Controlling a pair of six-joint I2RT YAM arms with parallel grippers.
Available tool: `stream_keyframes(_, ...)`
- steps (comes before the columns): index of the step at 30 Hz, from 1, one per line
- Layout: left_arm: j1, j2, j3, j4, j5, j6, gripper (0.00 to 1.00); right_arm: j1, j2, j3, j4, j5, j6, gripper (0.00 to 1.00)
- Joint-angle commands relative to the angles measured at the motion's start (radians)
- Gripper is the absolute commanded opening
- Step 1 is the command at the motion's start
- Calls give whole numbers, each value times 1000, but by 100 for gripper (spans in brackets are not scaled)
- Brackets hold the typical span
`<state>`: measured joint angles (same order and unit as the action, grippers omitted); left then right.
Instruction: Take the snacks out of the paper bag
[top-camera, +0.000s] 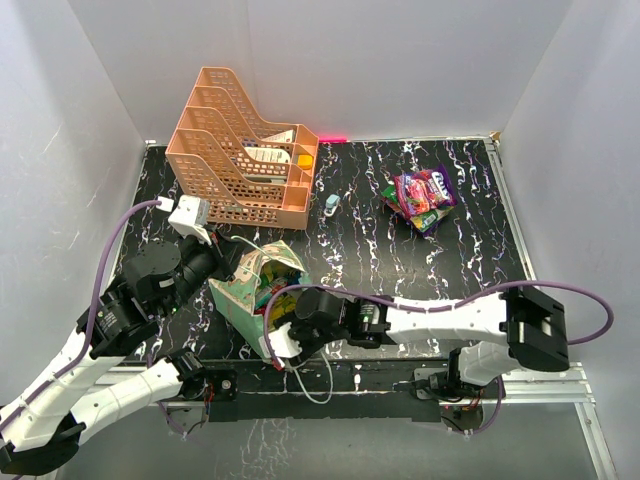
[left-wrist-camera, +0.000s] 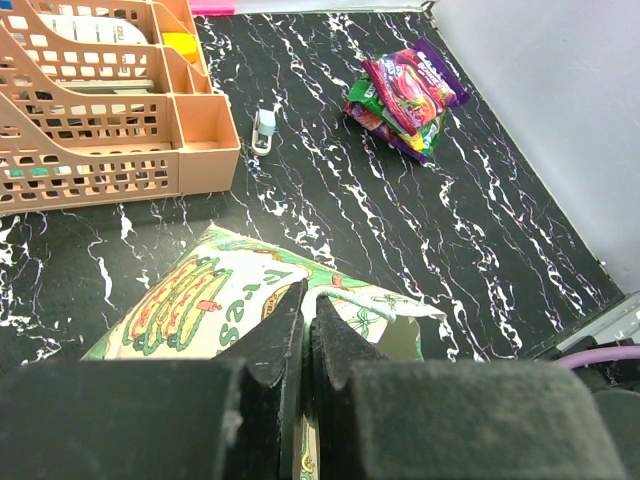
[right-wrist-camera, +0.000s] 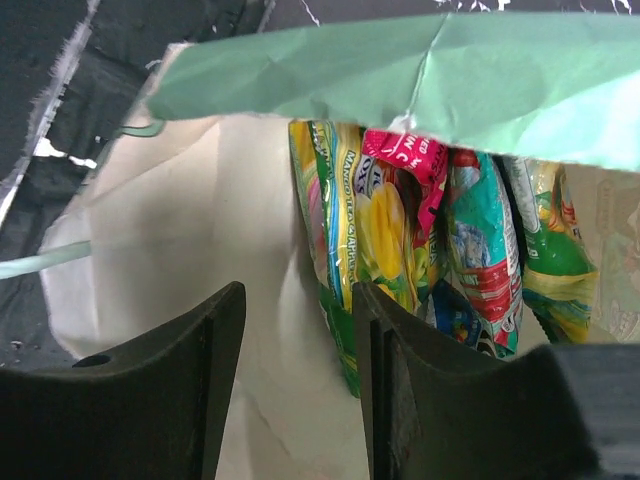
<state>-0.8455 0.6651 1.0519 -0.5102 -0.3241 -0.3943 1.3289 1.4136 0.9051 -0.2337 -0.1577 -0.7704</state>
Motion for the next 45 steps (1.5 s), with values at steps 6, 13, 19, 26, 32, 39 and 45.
stream_keyframes(6, 3, -10, 3, 14, 5, 0, 0, 6, 85, 18, 160, 119, -37, 48)
stream_keyframes(13, 3, -16, 7, 12, 3, 3, 0, 6, 152, 7, 234, 131, -55, 49)
stream_keyframes(19, 3, -16, 9, 13, 7, 5, 0, -1, 213, 12, 286, 165, -70, 43)
stream_keyframes(26, 3, -26, 17, 1, 1, 5, 0, -25, 195, -18, 330, 135, -67, 27)
stream_keyframes(32, 3, -27, 10, 2, 0, 2, 0, -25, 120, -9, 300, 135, -32, 9)
stream_keyframes(39, 3, -17, 5, 11, 1, 0, 0, -25, 14, 48, 218, 97, 109, 7)
stream_keyframes(45, 3, -6, 8, 17, 10, -3, 0, -24, -70, 112, 99, 95, 212, 7)
